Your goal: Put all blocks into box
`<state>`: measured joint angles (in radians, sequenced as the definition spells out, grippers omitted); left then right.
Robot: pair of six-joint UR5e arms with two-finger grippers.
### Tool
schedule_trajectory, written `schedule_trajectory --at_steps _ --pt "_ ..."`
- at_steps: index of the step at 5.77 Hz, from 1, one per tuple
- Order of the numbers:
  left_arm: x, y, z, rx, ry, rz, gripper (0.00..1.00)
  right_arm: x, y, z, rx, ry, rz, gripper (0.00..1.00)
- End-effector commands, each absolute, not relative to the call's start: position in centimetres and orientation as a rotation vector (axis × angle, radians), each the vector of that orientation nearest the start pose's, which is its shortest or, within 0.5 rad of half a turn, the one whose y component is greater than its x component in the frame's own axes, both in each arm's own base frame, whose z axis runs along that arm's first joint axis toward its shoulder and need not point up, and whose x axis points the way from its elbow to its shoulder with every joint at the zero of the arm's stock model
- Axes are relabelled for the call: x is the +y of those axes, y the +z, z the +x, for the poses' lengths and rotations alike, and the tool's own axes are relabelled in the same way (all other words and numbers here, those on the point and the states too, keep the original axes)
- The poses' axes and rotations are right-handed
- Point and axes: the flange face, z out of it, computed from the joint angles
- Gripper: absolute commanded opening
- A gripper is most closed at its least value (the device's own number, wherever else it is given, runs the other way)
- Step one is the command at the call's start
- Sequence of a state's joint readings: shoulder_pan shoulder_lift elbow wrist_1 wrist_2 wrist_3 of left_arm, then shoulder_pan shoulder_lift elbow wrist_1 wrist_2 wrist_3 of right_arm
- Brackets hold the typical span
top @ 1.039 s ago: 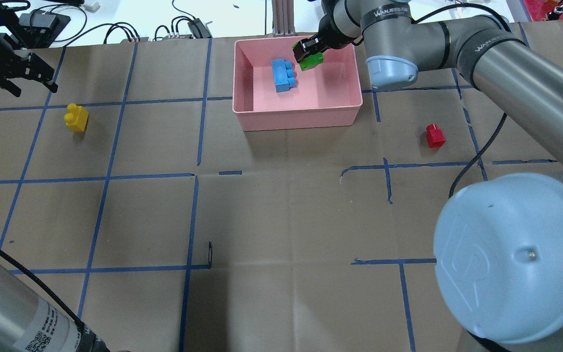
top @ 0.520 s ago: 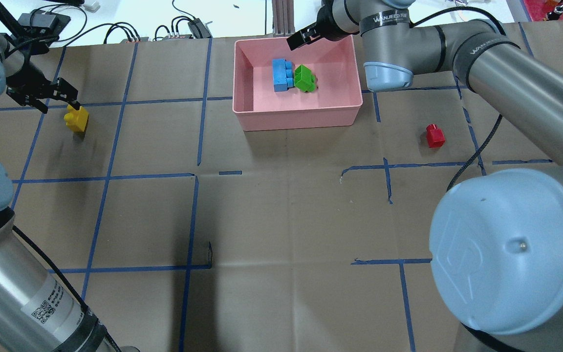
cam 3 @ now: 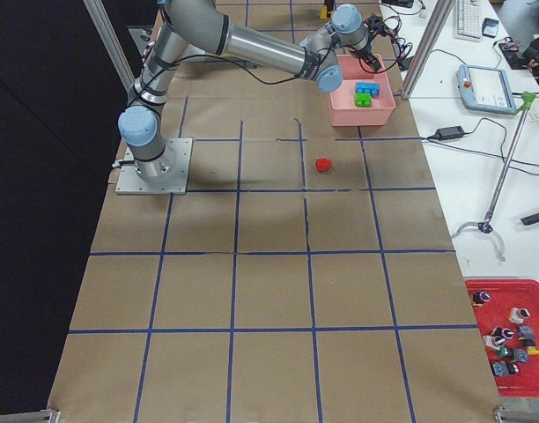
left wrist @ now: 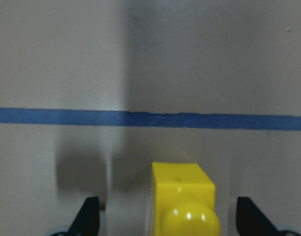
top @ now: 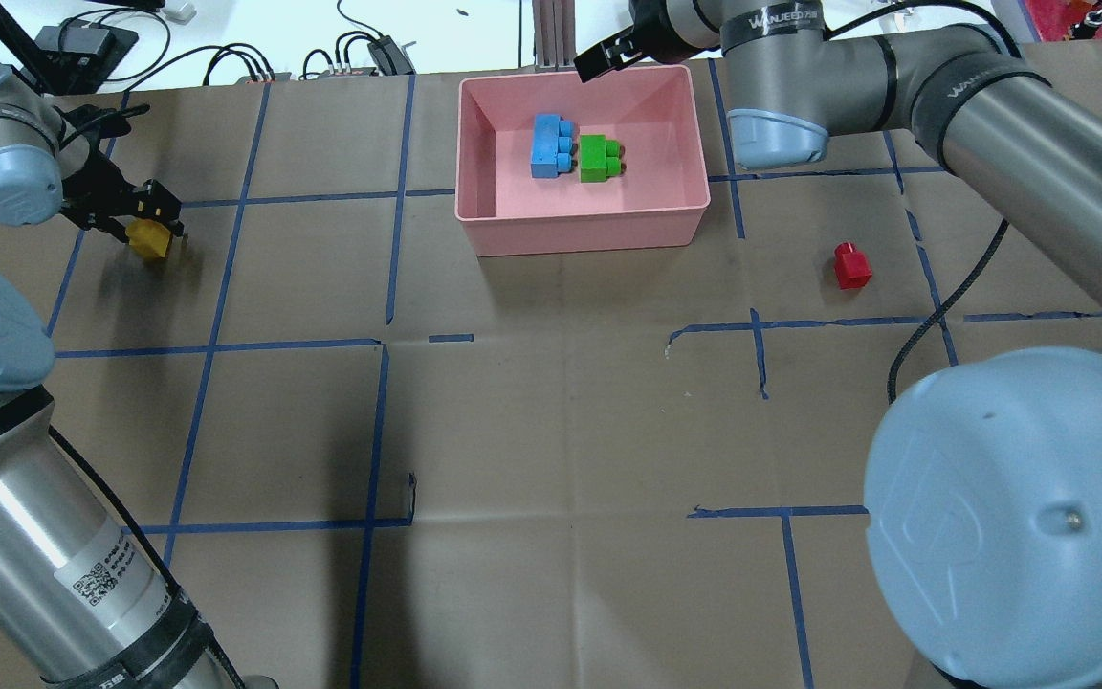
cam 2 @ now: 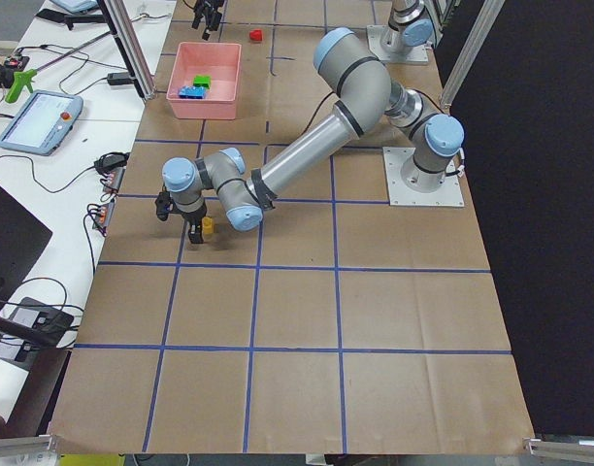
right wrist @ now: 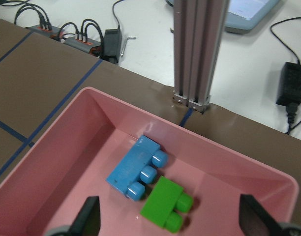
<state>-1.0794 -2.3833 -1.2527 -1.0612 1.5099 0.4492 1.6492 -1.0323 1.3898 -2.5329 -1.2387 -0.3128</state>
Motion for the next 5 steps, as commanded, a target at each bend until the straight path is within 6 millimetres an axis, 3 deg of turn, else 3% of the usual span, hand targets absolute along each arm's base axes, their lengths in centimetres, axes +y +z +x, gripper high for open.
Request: schedule_trajectory --at_steps 1,3,5 --pt "-73.0 18.0 23.1 3.185 -0.066 -0.077 0.61 -69.0 39.8 15.7 2.885 -0.673 -0.526 1.00" --pt "-73.0 19.3 23.1 3.180 -0.075 -0.075 0.35 -68.7 38.7 9.5 3.159 -0.551 -0.404 1.00" --pt "-72.9 19.7 23.2 3.182 -0.064 -0.075 0.11 -66.0 32.2 5.9 3.278 -0.325 -0.235 1.00"
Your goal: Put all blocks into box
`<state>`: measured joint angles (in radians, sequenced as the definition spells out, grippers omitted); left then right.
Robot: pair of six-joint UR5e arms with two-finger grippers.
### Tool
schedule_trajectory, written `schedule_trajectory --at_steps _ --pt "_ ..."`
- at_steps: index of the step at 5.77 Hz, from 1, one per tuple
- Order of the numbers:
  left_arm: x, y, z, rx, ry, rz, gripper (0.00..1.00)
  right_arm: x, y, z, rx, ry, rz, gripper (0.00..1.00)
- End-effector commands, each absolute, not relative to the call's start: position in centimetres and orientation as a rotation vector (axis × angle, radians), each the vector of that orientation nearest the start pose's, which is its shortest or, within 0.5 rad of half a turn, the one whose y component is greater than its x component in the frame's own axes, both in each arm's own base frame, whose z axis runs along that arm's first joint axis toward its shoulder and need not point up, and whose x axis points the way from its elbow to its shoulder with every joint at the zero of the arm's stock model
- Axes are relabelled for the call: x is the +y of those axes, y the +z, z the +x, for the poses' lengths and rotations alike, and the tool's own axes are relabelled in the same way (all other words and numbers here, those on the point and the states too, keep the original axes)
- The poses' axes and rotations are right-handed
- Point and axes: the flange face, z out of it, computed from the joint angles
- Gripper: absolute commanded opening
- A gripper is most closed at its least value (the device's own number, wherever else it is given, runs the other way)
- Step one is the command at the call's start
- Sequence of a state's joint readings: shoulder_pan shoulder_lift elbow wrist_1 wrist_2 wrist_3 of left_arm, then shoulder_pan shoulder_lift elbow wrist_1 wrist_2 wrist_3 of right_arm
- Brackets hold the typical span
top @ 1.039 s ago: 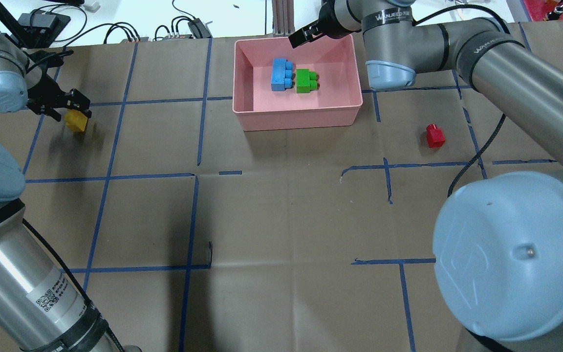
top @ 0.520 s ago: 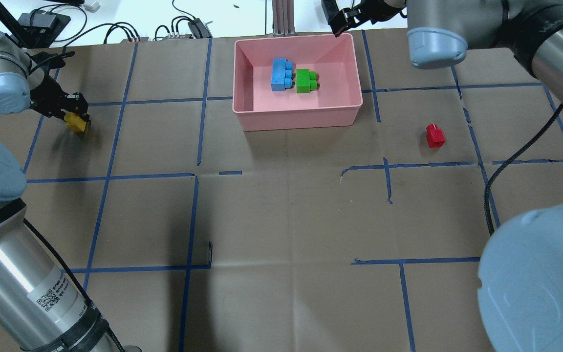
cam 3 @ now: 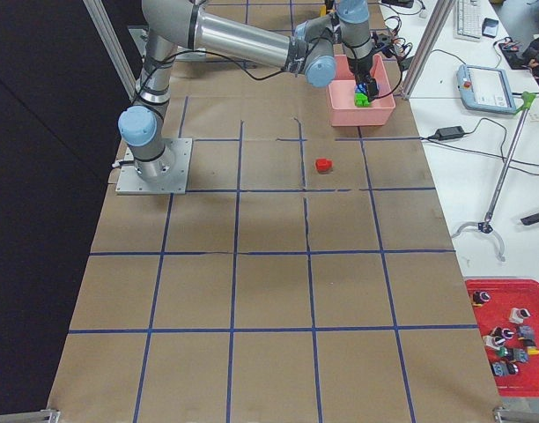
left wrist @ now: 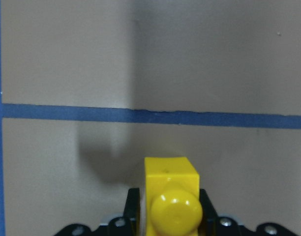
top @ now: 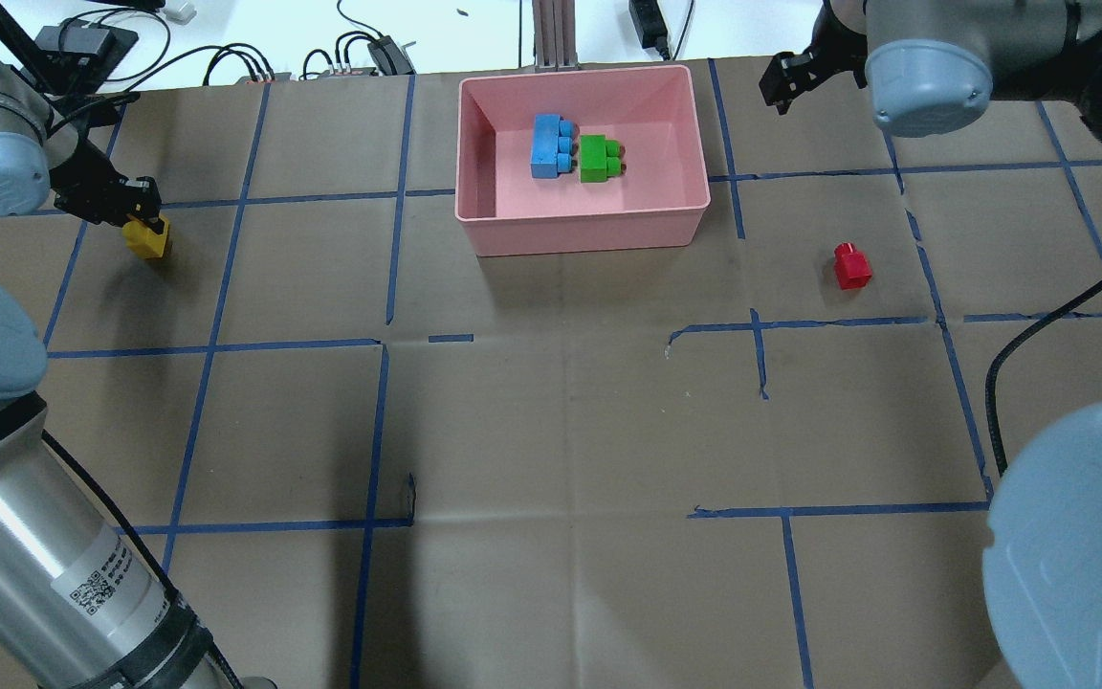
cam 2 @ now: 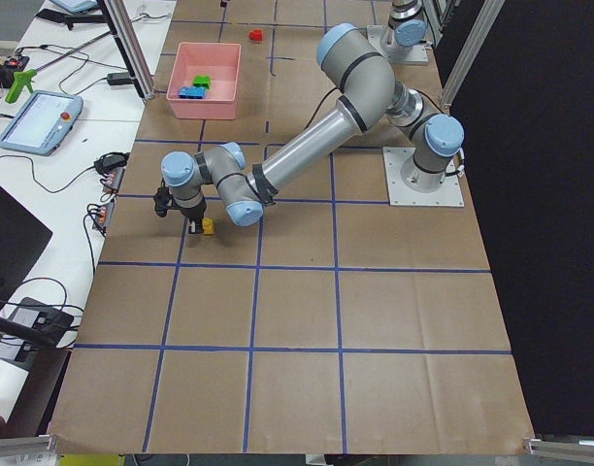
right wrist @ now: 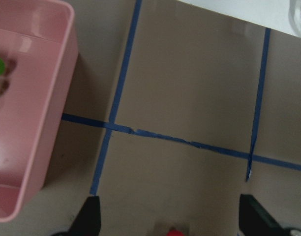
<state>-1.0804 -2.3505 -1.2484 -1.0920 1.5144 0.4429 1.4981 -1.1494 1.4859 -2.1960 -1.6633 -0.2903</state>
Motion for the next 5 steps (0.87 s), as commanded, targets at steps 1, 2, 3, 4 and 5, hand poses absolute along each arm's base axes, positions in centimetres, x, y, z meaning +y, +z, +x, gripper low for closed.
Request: schedule_trajectory --at_steps 1,2,3,4,5 --pt "-72.7 21.2 23.2 3.184 -0.052 -0.075 0.00 -64.5 29.5 4.7 3.282 -0.231 -0.207 1.00" --pt "-72.6 24.5 22.8 3.171 -0.109 -0.068 0.00 -63.7 28.0 1.9 3.279 -0.166 -0.146 1.00" --pt "-72.0 29.5 20.7 3.180 -0.150 -0.040 0.00 -62.5 25.9 -0.1 3.261 -0.093 -0.098 1.00" --pt "-72.7 34.9 13.7 3.168 -0.217 0.104 0.00 -61.8 24.2 -0.2 3.251 -0.040 -0.091 1.00" --pt "-74.0 38.0 5.0 3.141 -0.254 0.282 0.00 -62.2 23.8 0.1 3.180 -0.087 -0.084 0.99"
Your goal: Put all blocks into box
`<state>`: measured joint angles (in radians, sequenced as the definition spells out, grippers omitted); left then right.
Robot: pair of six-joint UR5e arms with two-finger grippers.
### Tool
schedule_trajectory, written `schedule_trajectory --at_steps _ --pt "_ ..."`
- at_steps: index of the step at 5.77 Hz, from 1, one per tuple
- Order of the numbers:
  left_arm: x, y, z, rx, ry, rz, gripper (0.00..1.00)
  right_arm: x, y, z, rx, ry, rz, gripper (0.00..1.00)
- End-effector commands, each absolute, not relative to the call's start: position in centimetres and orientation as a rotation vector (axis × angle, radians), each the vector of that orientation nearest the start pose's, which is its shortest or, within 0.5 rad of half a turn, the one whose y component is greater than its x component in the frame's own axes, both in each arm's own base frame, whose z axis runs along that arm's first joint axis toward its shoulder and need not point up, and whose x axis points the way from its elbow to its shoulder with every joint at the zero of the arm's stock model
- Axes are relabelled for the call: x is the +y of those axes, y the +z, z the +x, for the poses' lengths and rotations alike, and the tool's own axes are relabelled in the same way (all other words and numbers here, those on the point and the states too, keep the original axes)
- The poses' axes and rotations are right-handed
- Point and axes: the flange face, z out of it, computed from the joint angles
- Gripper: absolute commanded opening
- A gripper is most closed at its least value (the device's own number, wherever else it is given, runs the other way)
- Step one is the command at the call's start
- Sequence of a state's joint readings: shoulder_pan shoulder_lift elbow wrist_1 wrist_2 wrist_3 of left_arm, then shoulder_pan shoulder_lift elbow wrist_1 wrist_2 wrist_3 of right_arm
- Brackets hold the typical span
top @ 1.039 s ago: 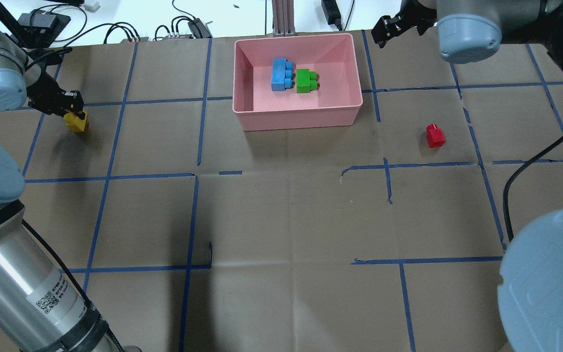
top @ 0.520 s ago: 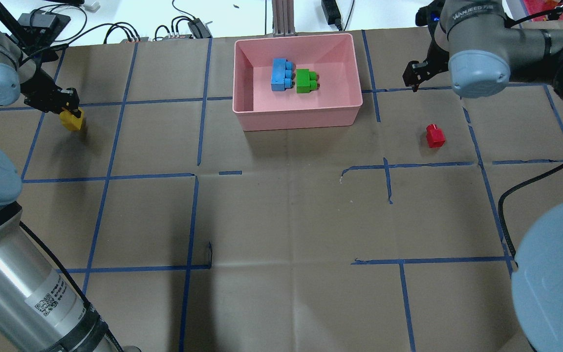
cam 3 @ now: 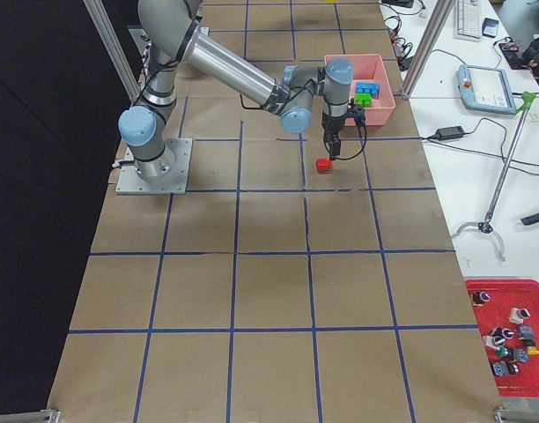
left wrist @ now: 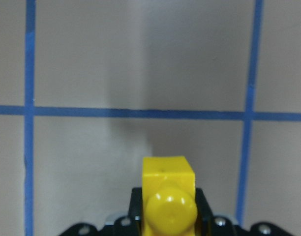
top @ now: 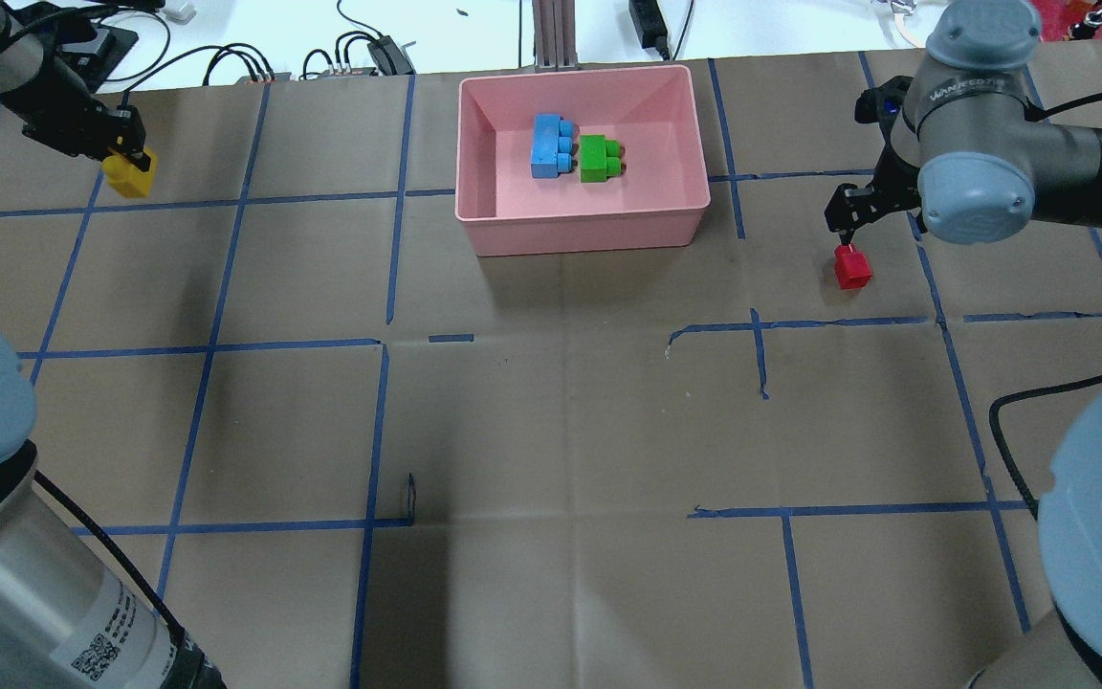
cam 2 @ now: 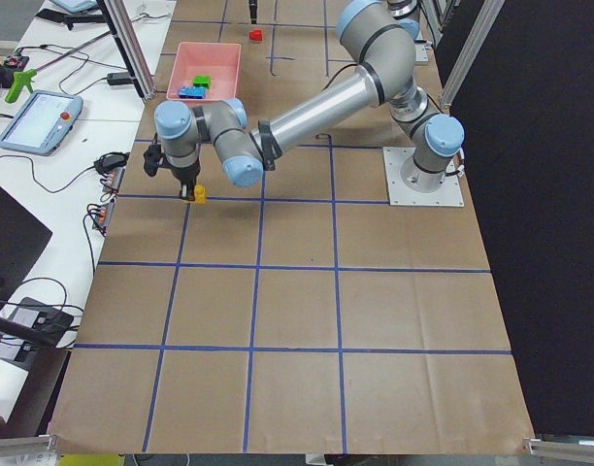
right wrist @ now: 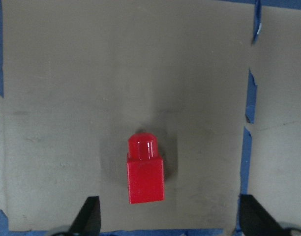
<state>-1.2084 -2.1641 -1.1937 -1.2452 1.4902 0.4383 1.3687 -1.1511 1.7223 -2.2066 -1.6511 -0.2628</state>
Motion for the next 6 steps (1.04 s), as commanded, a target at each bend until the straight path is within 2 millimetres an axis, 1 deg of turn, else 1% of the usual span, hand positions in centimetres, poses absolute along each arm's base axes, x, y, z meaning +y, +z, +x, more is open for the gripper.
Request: schedule_trajectory --at_steps 1,2,3,4,5,6 --pt "-74.5 39.8 -3.3 3.125 -0.267 0.400 0.00 -62.5 23.2 0.1 3.126 -0.143 -0.110 0.99" --pt "-74.4 40.3 -12.8 3.146 -0.293 0.366 0.00 -61.9 21.9 -0.2 3.123 -0.123 -0.110 0.99" --pt "-73.4 39.1 -20.3 3.190 -0.276 0.219 0.00 -61.8 21.7 -0.3 3.135 -0.138 -0.110 0.99" --pt "-72.9 36.2 -25.7 3.213 -0.250 0.128 0.00 -61.2 20.0 -0.2 3.132 -0.085 -0.111 0.99" --pt "-73.2 33.3 -28.6 3.216 -0.281 0.078 0.05 -60.7 19.4 -0.2 3.130 -0.061 -0.109 0.99" --pt "-74.2 31.0 -30.2 3.165 -0.418 0.048 0.15 -60.6 19.3 -0.1 3.131 -0.056 -0.111 0.99"
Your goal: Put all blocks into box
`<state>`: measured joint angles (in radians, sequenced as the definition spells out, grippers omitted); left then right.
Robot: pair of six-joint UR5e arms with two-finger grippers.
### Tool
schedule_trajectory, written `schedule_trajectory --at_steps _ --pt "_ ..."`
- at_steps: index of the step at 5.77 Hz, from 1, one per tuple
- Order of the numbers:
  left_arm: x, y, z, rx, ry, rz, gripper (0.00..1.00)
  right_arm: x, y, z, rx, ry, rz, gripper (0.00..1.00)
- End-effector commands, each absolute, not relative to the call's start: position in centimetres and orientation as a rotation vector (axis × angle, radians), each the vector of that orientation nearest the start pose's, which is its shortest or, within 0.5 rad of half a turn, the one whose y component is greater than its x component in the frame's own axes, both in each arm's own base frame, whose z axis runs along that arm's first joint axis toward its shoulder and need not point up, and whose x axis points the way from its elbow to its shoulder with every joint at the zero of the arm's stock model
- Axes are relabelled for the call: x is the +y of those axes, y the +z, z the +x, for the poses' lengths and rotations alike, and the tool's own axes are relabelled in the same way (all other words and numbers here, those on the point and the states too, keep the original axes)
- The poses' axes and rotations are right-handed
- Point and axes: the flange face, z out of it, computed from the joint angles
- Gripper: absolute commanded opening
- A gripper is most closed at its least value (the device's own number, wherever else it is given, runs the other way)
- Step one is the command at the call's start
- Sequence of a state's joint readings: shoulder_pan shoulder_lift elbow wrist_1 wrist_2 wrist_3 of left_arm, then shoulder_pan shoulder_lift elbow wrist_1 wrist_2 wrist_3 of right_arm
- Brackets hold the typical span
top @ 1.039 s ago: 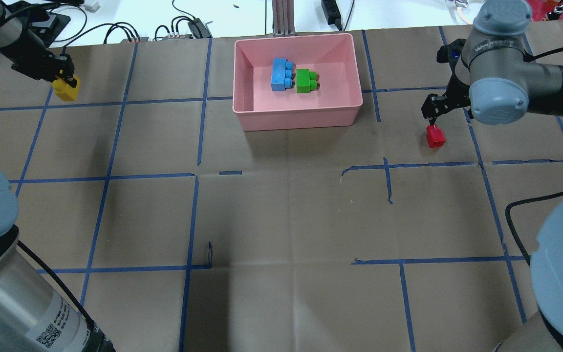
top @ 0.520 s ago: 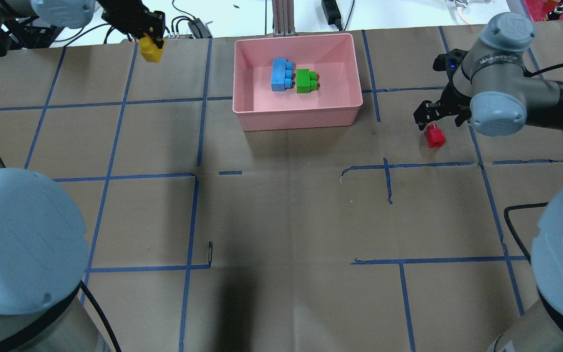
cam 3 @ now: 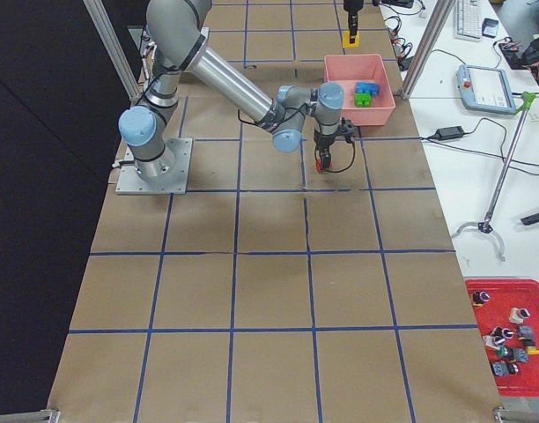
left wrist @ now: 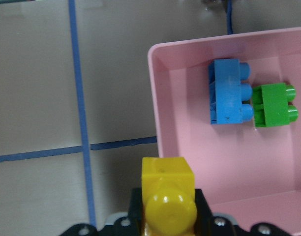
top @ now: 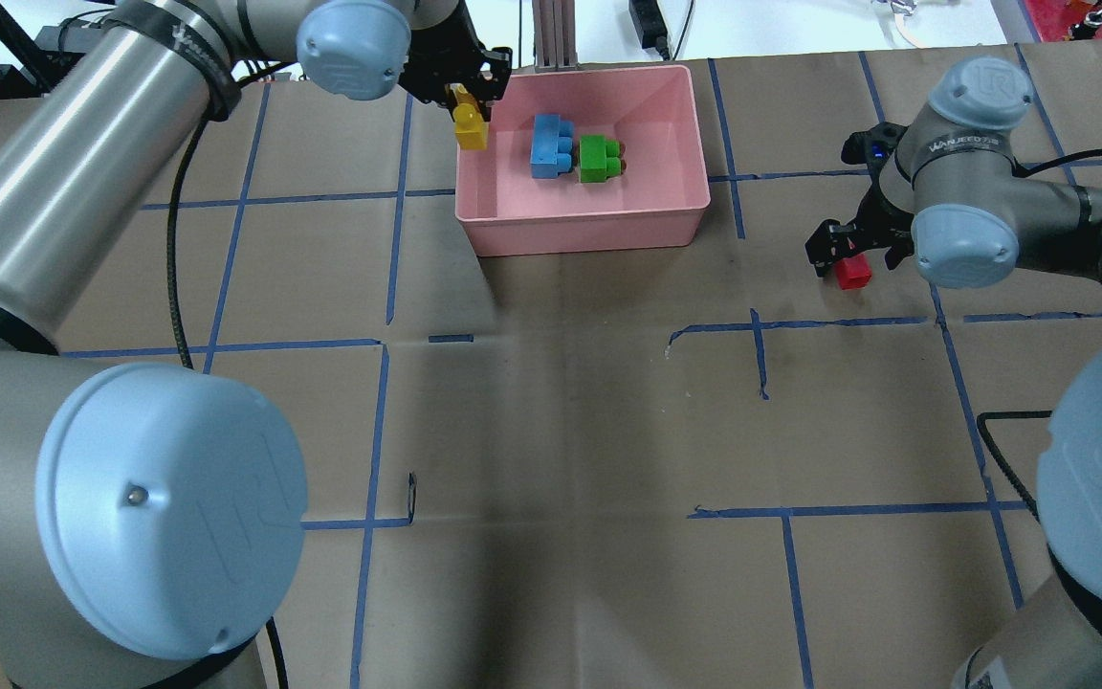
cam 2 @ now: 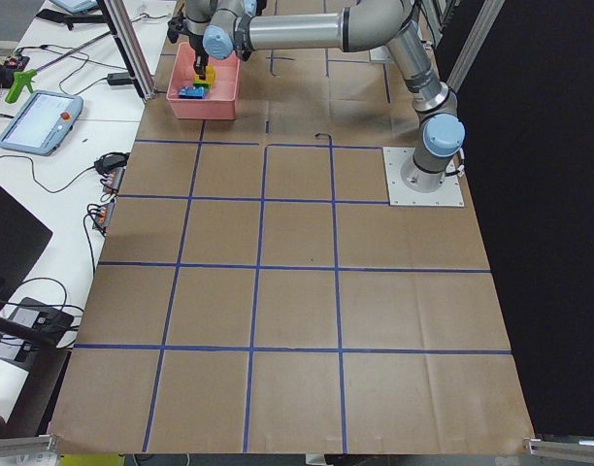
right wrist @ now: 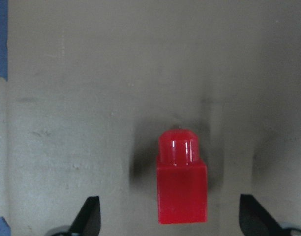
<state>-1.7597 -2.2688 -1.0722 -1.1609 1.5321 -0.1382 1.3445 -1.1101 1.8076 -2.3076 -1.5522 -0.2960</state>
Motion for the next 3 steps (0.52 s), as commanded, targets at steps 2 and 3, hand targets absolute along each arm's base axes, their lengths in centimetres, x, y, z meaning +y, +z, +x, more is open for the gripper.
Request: schedule_trajectory --at_steps 2,3 --pt "-75.9 30.0 -31.0 3.152 -0.656 0.053 0.89 -60.4 19.1 -0.4 3.158 -0.037 -0.109 0.87" --pt "-76.1 30.2 -31.0 3.145 -0.702 0.049 0.99 -60.4 18.8 -0.6 3.172 -0.024 -0.109 0.69"
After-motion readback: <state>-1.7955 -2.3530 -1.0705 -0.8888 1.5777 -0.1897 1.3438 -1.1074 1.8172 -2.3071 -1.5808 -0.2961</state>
